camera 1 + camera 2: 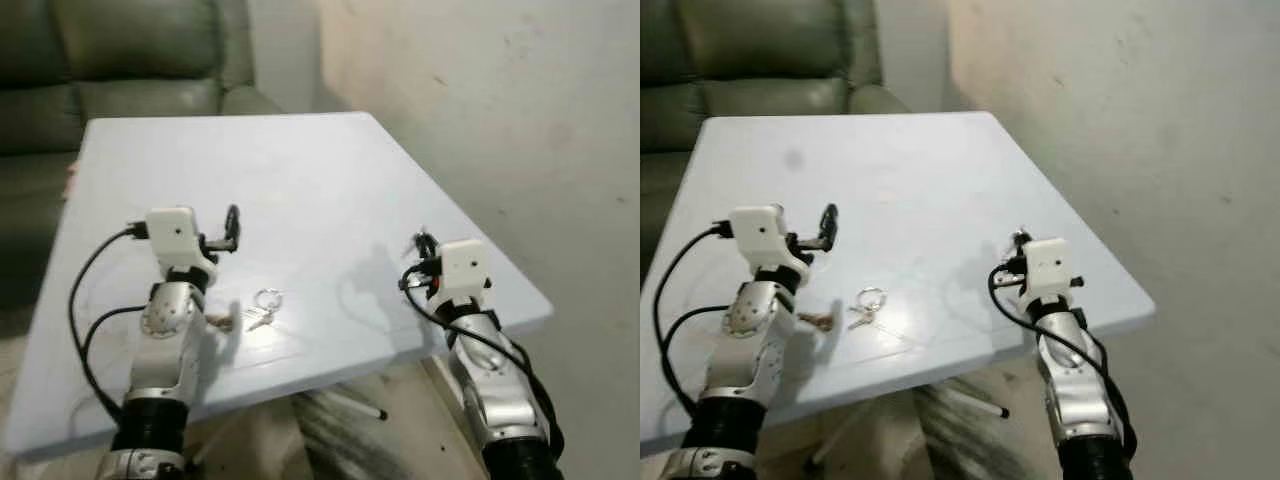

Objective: Hang keys on a hook

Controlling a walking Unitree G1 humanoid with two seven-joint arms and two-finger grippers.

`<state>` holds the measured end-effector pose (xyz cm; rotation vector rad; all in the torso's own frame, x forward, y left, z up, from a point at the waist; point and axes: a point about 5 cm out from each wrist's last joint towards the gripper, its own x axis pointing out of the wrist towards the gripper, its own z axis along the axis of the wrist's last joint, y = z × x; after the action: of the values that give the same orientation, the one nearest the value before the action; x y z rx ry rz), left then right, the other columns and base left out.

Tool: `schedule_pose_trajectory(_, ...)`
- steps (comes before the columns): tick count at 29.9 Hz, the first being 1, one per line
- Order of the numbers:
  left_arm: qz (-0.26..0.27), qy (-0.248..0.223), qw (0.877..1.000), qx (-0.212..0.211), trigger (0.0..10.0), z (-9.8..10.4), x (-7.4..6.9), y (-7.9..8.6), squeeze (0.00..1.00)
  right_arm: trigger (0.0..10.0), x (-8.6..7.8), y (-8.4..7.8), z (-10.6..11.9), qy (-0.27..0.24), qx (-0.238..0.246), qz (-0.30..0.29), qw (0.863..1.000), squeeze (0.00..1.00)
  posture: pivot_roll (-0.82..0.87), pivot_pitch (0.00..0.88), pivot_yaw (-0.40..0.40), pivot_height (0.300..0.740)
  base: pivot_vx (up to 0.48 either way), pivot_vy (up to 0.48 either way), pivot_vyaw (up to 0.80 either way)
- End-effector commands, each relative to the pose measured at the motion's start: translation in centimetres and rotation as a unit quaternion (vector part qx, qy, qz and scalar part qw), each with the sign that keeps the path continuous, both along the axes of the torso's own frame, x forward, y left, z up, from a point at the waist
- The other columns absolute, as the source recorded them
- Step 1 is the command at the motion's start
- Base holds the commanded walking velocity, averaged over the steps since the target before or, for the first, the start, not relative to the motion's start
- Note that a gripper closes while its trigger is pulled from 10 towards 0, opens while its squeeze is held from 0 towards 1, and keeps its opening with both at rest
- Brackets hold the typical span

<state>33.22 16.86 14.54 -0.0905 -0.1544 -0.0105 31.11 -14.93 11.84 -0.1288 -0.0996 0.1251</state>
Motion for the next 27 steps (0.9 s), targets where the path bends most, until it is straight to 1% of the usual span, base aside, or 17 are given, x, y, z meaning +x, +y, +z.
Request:
schedule_pose_trajectory(1, -0.017, -0.002, 1.0, -0.001, 10.0, 0.2, 0.08, -1.05, 0.0, 10.0, -0.02, -0.66, 0.18, -0.003, 0.0, -0.012, 1.0, 0.0, 0.05, 0.0, -0.043, 0.74, 0.0, 0.0, -0.67)
schedule_pose_trajectory(17, -0.026, -0.001, 1.0, 0.018, 10.0, -0.05, -0.24, -1.38, 0.0, 10.0, -0.35, -0.68, -0.02, 0.0, -0.002, -0.01, 1.0, 0.0, 0.05, 0.0, -0.044, 0.74, 0.0, 0.0, -0.67)
schedule_pose_trajectory(21, -0.03, 0.001, 0.999, 0.011, 10.0, -0.18, -0.29, -1.49, 0.0, 10.0, -0.38, -0.66, -0.05, 0.001, -0.002, -0.01, 1.0, 0.0, 0.05, 0.0, -0.044, 0.74, 0.0, 0.0, -0.66)
schedule_pose_trajectory(24, -0.03, 0.0, 0.999, 0.015, 10.0, -0.23, -0.36, -1.57, 0.0, 10.0, -0.4, -0.68, -0.05, 0.001, -0.002, -0.01, 1.0, 0.0, 0.05, 0.0, -0.044, 0.74, 0.0, 0.0, -0.67)
schedule_pose_trajectory(27, -0.035, 0.008, 0.999, -0.001, 10.0, -0.36, -0.3, -1.67, 0.0, 10.0, -0.36, -0.68, 0.02, 0.0, -0.002, -0.012, 1.0, 0.0, 0.05, 0.0, -0.044, 0.74, 0.0, 0.0, -0.67)
